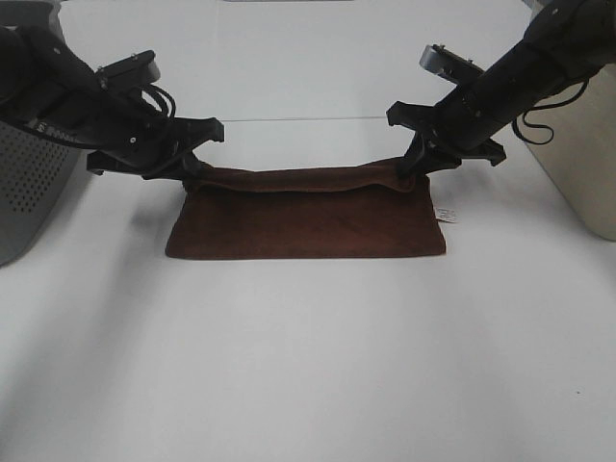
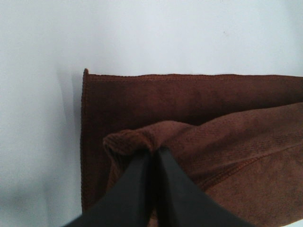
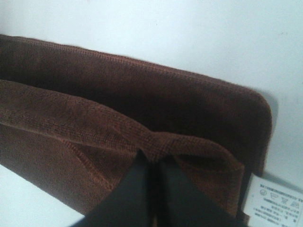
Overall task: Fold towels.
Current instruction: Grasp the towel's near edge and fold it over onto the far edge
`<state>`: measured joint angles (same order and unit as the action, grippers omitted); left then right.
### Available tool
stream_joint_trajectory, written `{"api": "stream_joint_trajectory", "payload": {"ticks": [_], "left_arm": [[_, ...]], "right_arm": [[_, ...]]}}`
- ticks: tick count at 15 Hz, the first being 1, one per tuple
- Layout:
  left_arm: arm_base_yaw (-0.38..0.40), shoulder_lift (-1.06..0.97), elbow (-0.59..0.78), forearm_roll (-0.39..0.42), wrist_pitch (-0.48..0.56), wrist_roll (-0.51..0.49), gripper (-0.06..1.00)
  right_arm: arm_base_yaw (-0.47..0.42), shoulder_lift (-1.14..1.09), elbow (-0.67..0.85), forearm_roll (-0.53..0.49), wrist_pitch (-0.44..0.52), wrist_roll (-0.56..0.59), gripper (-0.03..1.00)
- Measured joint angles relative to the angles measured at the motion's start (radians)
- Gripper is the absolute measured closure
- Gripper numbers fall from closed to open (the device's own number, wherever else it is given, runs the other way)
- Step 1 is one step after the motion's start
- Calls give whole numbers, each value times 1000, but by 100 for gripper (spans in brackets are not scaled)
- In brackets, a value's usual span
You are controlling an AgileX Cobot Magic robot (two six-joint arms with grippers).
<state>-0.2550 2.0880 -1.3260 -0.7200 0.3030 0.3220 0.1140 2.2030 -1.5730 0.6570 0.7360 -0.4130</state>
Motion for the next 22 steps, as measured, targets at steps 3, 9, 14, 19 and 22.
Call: {"api": "stream_joint_trajectory", "payload": {"ticks": [3, 9, 14, 19, 22], "left_arm": [[0, 39, 0, 0, -34, 0, 92], [0, 63, 0, 0, -75, 0, 47], [0, 63, 0, 40, -96, 0, 19], [5, 38, 0, 109, -65, 0, 18], [41, 38, 0, 133, -37, -12, 18]], "right_arm": [[0, 10, 0, -2, -21, 1, 94], [0, 70, 0, 11, -65, 1, 68], [0, 69, 0, 17, -64, 2, 11], [0, -20, 0, -93, 7, 98, 7], [0, -65, -1, -250, 75, 208, 7]]}}
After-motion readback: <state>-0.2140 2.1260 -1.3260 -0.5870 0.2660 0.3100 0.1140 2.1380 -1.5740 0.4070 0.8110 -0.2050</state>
